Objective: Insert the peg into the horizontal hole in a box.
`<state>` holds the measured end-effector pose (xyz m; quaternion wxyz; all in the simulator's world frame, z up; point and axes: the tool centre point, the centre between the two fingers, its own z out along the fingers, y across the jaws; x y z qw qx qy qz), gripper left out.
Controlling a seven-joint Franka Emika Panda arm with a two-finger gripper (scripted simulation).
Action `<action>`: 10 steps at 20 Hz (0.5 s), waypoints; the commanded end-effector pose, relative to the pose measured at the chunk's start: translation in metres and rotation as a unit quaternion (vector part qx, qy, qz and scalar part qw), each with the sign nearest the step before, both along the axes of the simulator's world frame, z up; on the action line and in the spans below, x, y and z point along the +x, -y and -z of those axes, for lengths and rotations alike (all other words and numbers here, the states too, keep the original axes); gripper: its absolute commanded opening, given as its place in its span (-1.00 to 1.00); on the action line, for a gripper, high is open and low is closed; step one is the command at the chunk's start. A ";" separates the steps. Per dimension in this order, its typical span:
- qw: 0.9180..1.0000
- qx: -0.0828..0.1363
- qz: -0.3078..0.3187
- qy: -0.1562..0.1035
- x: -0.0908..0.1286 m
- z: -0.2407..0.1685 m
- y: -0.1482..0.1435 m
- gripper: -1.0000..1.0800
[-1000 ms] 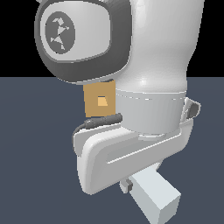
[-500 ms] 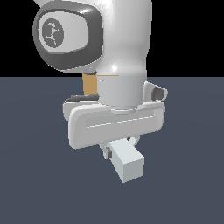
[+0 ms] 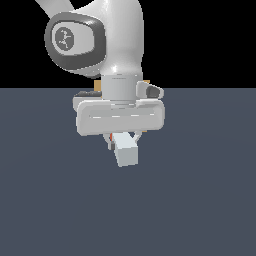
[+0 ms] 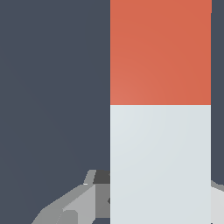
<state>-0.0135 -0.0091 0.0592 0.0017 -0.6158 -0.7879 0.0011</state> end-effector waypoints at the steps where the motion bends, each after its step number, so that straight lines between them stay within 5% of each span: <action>1: 1.000 0.000 0.016 0.002 -0.004 -0.006 -0.018 -1.00; 10: 0.999 0.000 0.053 0.002 -0.011 -0.017 -0.062 -1.00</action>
